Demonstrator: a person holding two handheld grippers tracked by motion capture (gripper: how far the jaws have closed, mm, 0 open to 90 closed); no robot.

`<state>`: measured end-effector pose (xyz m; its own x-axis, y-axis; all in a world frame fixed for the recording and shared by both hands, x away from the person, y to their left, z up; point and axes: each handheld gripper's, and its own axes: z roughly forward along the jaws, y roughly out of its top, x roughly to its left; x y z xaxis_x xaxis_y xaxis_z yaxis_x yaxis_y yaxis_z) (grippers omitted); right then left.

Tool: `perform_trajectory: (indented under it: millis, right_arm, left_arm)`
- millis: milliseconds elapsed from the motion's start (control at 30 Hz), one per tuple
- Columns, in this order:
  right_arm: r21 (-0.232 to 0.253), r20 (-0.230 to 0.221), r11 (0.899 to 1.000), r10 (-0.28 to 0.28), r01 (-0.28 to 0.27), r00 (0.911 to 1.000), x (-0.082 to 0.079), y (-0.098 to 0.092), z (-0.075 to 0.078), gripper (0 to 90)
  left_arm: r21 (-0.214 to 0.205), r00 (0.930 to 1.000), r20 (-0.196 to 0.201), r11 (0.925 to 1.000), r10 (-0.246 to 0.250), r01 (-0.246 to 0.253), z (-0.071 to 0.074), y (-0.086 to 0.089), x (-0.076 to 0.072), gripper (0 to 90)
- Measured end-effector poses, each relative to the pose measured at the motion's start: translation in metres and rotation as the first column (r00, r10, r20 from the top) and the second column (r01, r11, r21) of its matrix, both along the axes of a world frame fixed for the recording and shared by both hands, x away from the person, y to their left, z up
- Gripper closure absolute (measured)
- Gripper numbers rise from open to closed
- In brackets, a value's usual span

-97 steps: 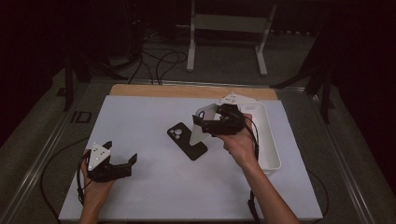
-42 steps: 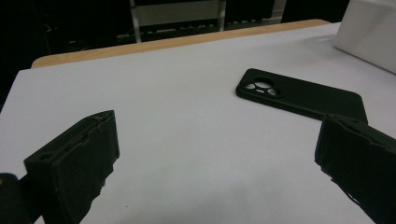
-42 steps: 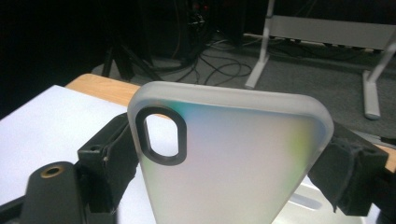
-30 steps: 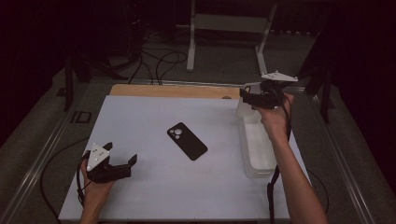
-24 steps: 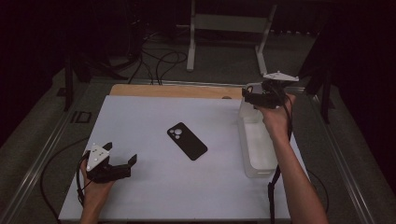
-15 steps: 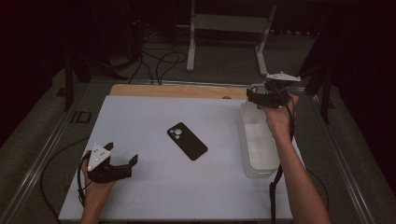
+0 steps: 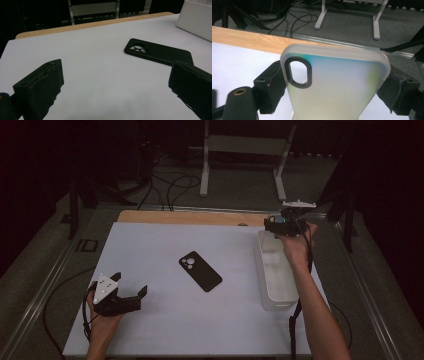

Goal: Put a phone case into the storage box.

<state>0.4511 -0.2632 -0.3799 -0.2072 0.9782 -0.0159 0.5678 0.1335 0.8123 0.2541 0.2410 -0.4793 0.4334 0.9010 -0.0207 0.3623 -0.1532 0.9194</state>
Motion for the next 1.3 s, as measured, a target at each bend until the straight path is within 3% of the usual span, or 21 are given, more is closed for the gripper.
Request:
perform_trajectory:
  millis: [200, 367, 700, 1000, 1300]
  right_arm:
    - [0.003, -0.026, 1.0, -0.007, 0.007, 0.9996, 0.003, -0.001, -0.009, 16.8]
    - [-0.022, -0.049, 1.0, -0.012, 0.011, 0.9987, 0.006, 0.001, -0.018, 16.8]
    - [-0.013, -0.077, 1.0, -0.025, 0.024, 0.9967, 0.011, 0.0, -0.028, 16.8]
    - [0.003, -0.12, 0.999, -0.04, 0.041, 0.9919, 0.017, -0.001, -0.04, 16.8]
    - [-0.017, -0.149, 0.999, -0.044, 0.041, 0.9879, 0.021, 0.001, -0.051, 16.7]
  left_arm:
    - [-0.001, 1.0, 0.001, 1.0, 0.0, 0.0, 0.0, 0.0, 0.0, 0.3]
    - [0.002, 1.0, 0.004, 1.0, 0.001, -0.001, 0.0, 0.0, 0.0, 0.3]
    - [0.005, 1.0, 0.007, 1.0, -0.003, 0.003, 0.001, -0.001, -0.001, 0.4]
    - [0.005, 1.0, 0.006, 1.0, -0.004, 0.003, 0.001, 0.0, -0.001, 0.4]
    - [0.008, 1.0, 0.004, 1.0, -0.006, 0.006, 0.0, -0.001, -0.001, 0.4]
